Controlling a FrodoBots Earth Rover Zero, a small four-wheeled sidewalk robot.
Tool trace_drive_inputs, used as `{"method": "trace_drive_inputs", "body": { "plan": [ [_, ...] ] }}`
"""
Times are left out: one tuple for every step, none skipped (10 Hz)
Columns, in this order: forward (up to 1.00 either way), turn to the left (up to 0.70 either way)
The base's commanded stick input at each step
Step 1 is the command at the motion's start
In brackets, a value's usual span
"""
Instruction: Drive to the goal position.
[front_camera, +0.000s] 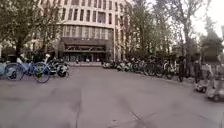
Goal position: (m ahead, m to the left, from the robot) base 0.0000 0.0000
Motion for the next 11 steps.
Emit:
{"method": "trace_drive_inputs", "body": {
  "plan": [
    [0.16, -0.64],
    [0.22, -0.60],
    [0.40, -0.34],
    [0.45, -0.17],
    [0.45, -0.03],
    [0.45, 0.00],
    [0.45, 0.00],
    [0.45, 0.00],
    [0.45, 0.00],
    [0.45, 0.00],
    [0.45, 0.00]
  ]
}}
